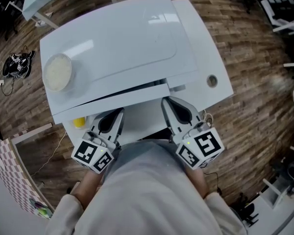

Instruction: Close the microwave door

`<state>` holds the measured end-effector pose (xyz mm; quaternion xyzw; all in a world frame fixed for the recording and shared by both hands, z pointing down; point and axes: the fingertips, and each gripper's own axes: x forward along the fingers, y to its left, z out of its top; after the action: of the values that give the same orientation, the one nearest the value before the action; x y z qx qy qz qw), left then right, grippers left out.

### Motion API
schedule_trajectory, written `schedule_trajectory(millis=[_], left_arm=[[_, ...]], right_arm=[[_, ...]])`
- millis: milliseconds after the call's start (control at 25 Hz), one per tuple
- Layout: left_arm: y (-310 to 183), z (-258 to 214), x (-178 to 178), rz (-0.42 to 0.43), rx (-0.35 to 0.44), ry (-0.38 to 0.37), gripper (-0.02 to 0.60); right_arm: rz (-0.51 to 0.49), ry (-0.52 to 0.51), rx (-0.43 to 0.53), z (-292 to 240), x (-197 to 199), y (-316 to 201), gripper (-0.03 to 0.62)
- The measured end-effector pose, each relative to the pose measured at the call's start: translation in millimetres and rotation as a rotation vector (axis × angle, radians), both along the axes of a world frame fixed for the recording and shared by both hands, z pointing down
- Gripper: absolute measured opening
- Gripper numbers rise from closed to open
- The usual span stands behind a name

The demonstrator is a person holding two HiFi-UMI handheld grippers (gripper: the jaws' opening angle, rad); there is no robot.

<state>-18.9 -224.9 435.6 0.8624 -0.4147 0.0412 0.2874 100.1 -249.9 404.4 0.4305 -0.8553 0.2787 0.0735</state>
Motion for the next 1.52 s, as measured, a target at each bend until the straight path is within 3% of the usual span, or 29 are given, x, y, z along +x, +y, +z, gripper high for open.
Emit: schedule_trajectory(millis=[840, 1520], left_arm=[[-8.9, -6.9, -4.1, -0.075, -0.002, 0.002, 0.018], [32.1, -18.5, -14.8, -0.066, 0.043, 0.029, 0.018]], right_arm=[[0.024, -0.028, 0.008, 0.7, -1.4, -15.1, 0.022], [0.012, 0.040, 0.092, -21.5, -13.7, 39.1, 0.021]])
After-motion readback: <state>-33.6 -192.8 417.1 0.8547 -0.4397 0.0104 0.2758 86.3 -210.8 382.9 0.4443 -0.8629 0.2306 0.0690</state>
